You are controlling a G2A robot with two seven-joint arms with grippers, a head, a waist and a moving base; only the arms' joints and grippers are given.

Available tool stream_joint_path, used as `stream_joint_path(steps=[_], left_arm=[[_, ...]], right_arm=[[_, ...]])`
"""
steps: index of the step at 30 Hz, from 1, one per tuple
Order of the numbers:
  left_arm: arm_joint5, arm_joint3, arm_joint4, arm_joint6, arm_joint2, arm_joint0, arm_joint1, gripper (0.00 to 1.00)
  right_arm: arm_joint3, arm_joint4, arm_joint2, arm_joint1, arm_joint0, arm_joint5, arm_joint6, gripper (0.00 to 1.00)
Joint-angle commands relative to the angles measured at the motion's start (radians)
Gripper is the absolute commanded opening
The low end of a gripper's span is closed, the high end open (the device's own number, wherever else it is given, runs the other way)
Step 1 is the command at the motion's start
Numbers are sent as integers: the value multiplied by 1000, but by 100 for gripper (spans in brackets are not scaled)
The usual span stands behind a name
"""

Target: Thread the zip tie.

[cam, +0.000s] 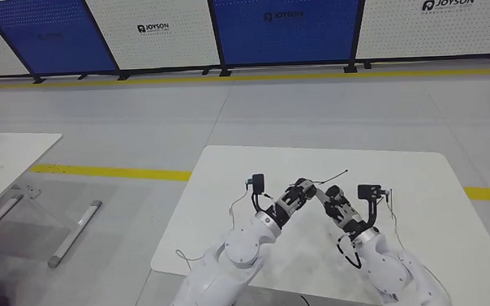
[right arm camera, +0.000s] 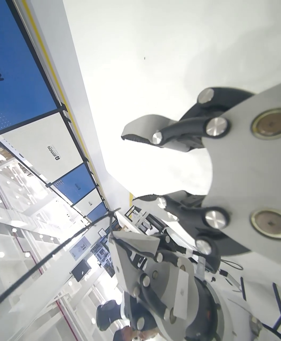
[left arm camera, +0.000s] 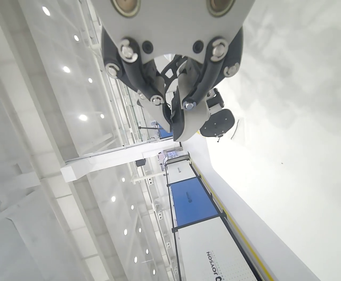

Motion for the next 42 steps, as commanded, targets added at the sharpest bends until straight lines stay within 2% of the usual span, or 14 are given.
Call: stream_joint_path(steps=[1, 19, 26, 32, 42], left_arm=[[15, 5, 6, -10, 5, -5, 0, 0], [45, 8, 42, 8, 24, -12, -2, 0], [54, 10, 54, 16, 34, -15, -4, 0], [57, 9, 58, 18, 36, -16, -4, 0], [61, 11, 58, 22, 38, -18, -5, 0]], right_arm=[[-1, 3, 3, 0, -1, -5, -1, 40], [-13, -6, 18, -4, -10, -21, 3, 35], [-17, -8, 25, -6, -10, -24, 7, 25], [-19, -9, 29, -7, -11, -27, 11, 11], [-14, -12, 34, -9, -10, -37, 22, 10]])
